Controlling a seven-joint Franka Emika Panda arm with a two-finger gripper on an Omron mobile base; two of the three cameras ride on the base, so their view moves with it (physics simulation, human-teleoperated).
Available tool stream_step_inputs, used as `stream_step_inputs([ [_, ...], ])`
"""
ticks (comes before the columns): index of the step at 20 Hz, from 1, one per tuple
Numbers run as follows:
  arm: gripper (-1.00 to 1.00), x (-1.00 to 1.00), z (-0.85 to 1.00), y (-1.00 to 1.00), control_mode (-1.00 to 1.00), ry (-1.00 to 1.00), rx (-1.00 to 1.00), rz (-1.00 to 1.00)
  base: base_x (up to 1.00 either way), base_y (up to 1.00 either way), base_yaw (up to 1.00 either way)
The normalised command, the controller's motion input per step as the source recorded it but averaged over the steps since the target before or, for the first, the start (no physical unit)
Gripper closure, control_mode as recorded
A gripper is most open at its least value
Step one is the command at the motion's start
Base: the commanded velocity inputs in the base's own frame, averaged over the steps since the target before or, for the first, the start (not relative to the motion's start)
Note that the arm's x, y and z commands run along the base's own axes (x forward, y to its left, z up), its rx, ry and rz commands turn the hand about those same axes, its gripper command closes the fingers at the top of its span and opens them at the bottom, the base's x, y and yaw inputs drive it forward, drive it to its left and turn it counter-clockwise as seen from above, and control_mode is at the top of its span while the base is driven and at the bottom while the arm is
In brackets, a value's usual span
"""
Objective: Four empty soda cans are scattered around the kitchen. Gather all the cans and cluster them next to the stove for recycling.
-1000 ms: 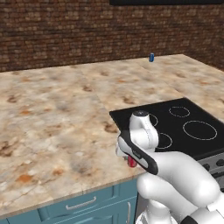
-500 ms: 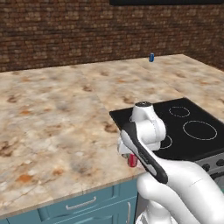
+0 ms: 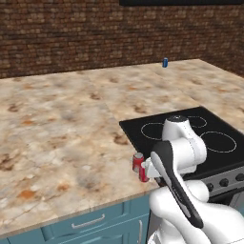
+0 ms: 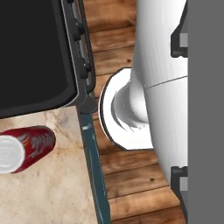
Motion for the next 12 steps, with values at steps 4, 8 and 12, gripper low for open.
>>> stream_step_inputs([
  [4, -1.00, -0.02, 0.00, 0.00, -1.00, 0.00, 0.00, 0.00, 0.00, 0.00, 0.00],
  [8, -1.00, 0.00, 0.00, 0.00, -1.00, 0.00, 0.00, 0.00, 0.00, 0.00, 0.00],
  [12, -1.00, 0.00, 0.00, 0.00, 1.00, 0.00, 0.00, 0.00, -0.19, 0.00, 0.00],
])
